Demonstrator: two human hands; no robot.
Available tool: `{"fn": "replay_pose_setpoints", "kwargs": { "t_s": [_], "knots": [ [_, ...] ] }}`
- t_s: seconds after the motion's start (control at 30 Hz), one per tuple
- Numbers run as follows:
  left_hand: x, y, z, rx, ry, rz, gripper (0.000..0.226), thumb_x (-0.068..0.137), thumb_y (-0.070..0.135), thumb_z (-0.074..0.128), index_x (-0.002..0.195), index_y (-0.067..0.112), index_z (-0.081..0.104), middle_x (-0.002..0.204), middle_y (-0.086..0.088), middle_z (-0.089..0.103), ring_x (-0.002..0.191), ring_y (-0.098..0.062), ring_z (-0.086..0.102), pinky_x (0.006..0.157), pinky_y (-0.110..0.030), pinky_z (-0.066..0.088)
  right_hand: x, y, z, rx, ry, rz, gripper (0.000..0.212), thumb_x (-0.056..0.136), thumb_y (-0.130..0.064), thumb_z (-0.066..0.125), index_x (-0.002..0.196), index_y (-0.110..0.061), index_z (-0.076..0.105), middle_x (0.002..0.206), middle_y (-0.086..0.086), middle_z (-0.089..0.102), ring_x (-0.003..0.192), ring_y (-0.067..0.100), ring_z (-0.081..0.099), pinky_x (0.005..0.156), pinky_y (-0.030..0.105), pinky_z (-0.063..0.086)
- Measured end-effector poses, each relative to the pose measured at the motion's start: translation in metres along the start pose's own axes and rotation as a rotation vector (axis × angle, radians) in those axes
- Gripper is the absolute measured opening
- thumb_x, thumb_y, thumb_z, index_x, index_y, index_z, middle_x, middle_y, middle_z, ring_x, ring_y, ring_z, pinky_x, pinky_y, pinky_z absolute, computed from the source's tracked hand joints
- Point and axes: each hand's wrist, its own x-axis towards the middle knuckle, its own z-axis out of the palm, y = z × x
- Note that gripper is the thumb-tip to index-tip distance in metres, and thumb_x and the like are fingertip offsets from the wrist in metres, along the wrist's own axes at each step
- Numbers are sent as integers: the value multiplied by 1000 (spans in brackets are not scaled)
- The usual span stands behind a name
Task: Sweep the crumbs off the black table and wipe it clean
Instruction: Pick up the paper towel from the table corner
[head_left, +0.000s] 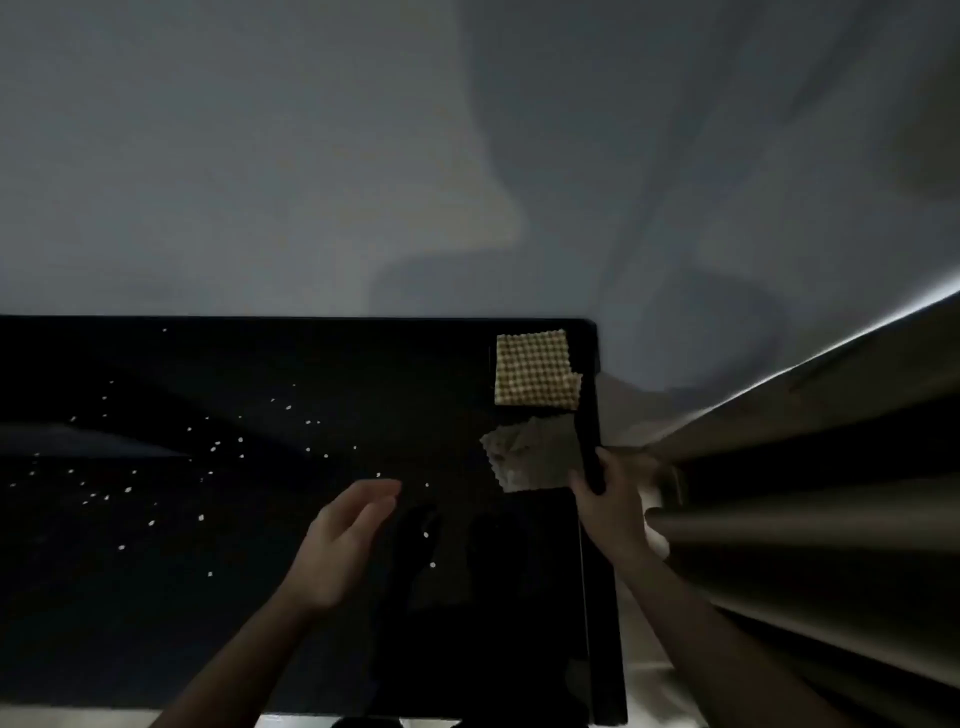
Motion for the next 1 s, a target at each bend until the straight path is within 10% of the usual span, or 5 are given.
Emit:
{"fn": "replay_pose_setpoints", "kwargs": {
  "t_s": [0.17, 0.43, 0.73, 1.0],
  "knots": [
    [-12, -4, -4, -4, 55, -34, 21, 103, 31, 60, 117, 33, 75, 117, 20, 75, 112, 3, 67, 100, -32, 52, 44, -9, 23, -140, -62, 98, 88, 82, -59, 69, 154, -17, 41, 151, 12, 54, 135, 33, 56, 111, 50, 49],
    [-64, -31, -28, -32, 125, -31, 20, 102, 17, 63, 113, 29, 76, 112, 21, 76, 107, 7, 69, 86, -4, 50, 16, -43, 36, -21, -97, 216, 39, 89, -23, 73, 126, -11, 70, 106, 6, 72, 92, 26, 68, 86, 40, 59],
    [-164, -80, -99, -95, 158, -65, 24, 101, 20, 64, 113, 37, 76, 112, 24, 76, 109, 10, 67, 94, -23, 51, -163, -91, 62, -7, -350, -209, 50, 96, -14, 63, 143, -25, 52, 126, -10, 67, 119, 8, 64, 105, 35, 52],
    [-271, -167, -197, -192, 236, -111, 37, 99, 17, 64, 109, 51, 77, 111, 9, 79, 111, 2, 70, 105, -37, 50, -349, -100, 171, 99, -548, 3, 42, 100, -16, 61, 137, -35, 61, 124, -13, 72, 118, 7, 66, 111, 39, 50]
  ]
}}
